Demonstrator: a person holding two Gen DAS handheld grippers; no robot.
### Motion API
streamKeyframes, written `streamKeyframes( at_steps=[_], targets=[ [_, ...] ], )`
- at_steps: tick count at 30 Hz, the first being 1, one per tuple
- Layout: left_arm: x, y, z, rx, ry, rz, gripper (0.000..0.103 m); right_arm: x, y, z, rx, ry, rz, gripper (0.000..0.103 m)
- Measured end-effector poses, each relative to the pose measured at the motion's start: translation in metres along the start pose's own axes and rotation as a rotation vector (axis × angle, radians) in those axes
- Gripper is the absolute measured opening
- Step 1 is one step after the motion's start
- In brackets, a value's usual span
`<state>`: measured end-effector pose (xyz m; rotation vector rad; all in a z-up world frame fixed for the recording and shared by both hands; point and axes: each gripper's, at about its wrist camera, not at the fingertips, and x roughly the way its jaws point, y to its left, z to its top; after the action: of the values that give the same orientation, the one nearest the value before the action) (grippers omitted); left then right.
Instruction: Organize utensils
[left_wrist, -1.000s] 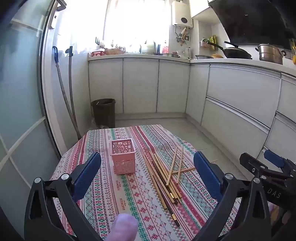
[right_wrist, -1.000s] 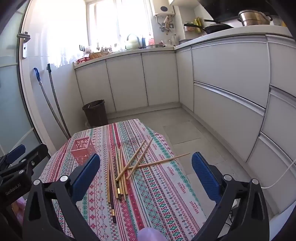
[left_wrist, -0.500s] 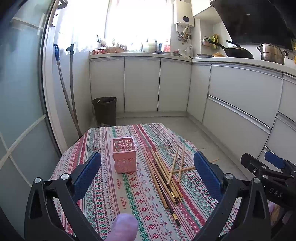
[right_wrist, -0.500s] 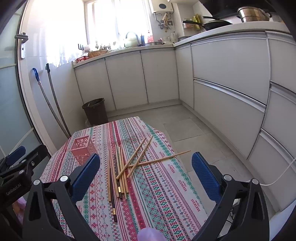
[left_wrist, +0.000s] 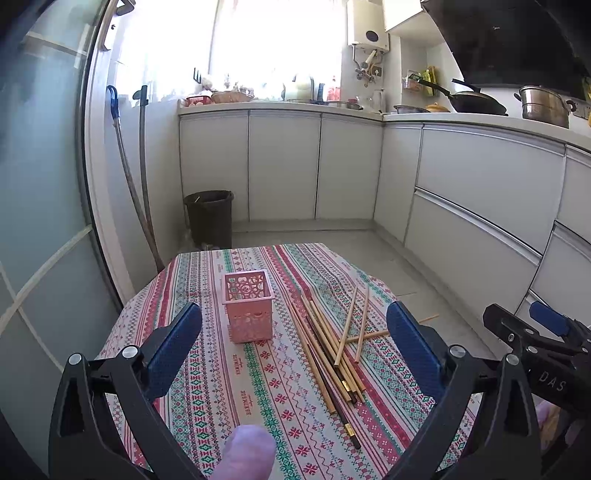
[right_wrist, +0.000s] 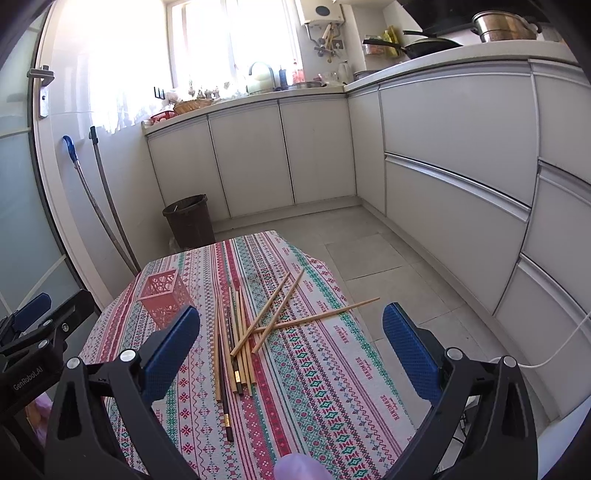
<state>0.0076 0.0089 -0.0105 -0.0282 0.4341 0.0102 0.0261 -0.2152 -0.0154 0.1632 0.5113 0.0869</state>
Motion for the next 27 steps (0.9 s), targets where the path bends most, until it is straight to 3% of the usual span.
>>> streamKeyframes(
  at_steps=[27],
  targets=[
    [0.0023, 0.0004, -0.0009, -0.001, 0.013, 0.000, 0.096, 0.0014, -0.0003, 0.0001, 0.001, 0.004, -0.002, 0.097]
  ],
)
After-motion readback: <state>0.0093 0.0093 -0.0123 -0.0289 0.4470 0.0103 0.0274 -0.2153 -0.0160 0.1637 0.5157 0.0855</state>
